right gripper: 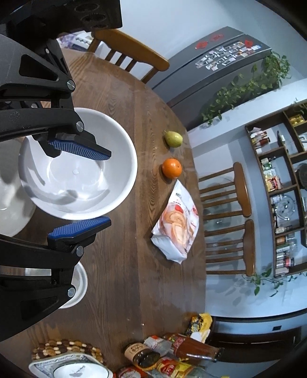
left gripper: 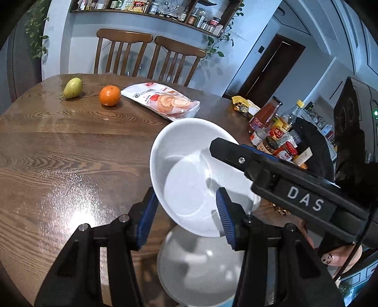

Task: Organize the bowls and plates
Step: 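Lift the smaller white bowl and carry it over the large white bowl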

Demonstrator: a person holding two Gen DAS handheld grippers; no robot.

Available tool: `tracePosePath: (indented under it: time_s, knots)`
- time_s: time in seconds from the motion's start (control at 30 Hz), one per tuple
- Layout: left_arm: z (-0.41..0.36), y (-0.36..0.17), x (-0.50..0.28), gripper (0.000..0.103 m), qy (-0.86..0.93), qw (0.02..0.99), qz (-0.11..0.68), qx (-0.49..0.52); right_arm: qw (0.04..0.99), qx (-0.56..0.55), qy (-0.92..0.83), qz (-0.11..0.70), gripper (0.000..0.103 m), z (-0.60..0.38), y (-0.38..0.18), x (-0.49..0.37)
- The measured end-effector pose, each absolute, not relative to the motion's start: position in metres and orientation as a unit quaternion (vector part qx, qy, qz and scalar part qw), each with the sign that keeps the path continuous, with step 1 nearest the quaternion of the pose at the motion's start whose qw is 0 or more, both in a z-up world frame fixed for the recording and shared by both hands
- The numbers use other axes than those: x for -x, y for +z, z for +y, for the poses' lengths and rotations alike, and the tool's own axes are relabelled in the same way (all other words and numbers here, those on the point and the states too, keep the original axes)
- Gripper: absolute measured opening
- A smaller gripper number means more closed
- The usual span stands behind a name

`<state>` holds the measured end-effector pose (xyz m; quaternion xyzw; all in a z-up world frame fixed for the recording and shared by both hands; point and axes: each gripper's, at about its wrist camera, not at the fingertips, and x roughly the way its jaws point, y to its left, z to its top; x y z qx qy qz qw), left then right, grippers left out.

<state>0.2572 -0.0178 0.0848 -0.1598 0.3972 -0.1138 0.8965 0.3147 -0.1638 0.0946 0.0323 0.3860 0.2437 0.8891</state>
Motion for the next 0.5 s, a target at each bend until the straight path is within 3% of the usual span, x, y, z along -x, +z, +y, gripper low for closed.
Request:
tracePosePath:
  time_s: [0.5]
  knots:
    - [-0.036, 0.081, -0.209, 0.049, -0.130, 0.886, 0.417, 0.154, 0.894, -0.043, 0.230, 0.381, 0.053, -0.185, 0.087, -0.264]
